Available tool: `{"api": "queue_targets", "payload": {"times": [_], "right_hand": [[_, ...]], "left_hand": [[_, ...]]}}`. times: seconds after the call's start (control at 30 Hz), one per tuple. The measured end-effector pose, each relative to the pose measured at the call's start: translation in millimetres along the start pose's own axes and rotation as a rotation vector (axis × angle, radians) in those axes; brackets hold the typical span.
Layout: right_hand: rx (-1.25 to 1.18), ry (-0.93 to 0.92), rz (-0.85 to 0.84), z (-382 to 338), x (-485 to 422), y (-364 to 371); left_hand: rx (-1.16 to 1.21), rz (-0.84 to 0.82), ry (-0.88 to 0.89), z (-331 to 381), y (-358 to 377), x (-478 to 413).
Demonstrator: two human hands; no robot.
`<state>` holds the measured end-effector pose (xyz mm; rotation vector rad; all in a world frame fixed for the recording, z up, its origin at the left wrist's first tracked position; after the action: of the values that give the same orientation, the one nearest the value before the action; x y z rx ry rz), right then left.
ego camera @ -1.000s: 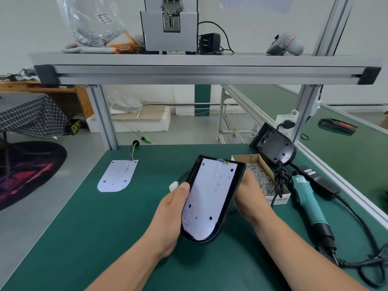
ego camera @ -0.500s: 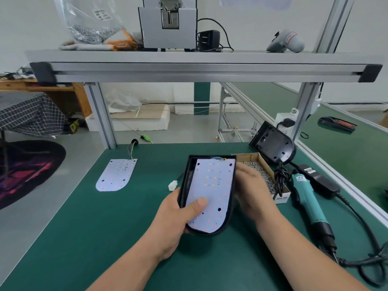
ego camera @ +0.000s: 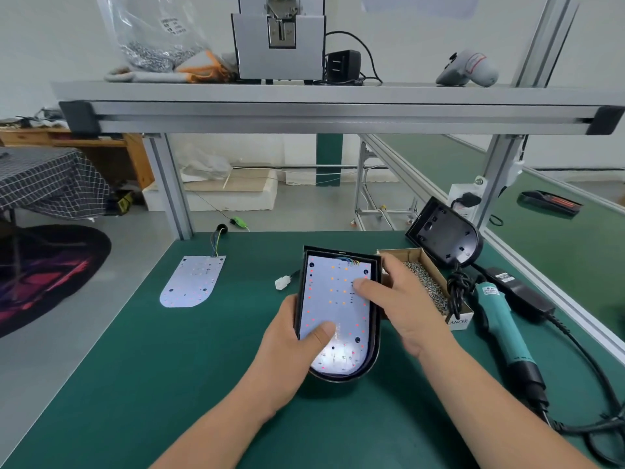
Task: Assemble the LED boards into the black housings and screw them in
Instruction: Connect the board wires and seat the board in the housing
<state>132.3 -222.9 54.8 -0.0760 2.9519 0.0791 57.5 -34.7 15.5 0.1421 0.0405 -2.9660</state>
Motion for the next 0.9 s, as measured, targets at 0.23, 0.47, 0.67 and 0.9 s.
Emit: {"api": "queue_targets", "payload": {"times": [0.23, 0.47, 0.67, 0.9], "right_hand": [[0.164, -0.096, -0.072, -11, 7, 6], [0.158, -0.104, -0.066, -6, 12, 17], [0.185, -0.142, -0.074, -5, 12, 18], [0.121, -0.164, -0.094, -7, 15, 21]], "left_hand": [[0.099, 0.087, -0.038, 2, -5, -4], [0.067, 0.189, 0.01, 11, -11, -5], [0.056, 0.226, -0.044, 8, -12, -3], [0.188, 0.172, -0.05, 16, -14, -5]]}}
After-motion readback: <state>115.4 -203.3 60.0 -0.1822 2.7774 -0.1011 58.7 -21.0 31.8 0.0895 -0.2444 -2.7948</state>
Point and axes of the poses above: each hand's wrist, its own x-axis away from the middle knuckle, its own y-axis out of the palm, z = x × y, the point moved 4 cm from there along -x, towards the middle knuckle, and after that the axes turned 9 degrees about z, right-handed, at the moved point
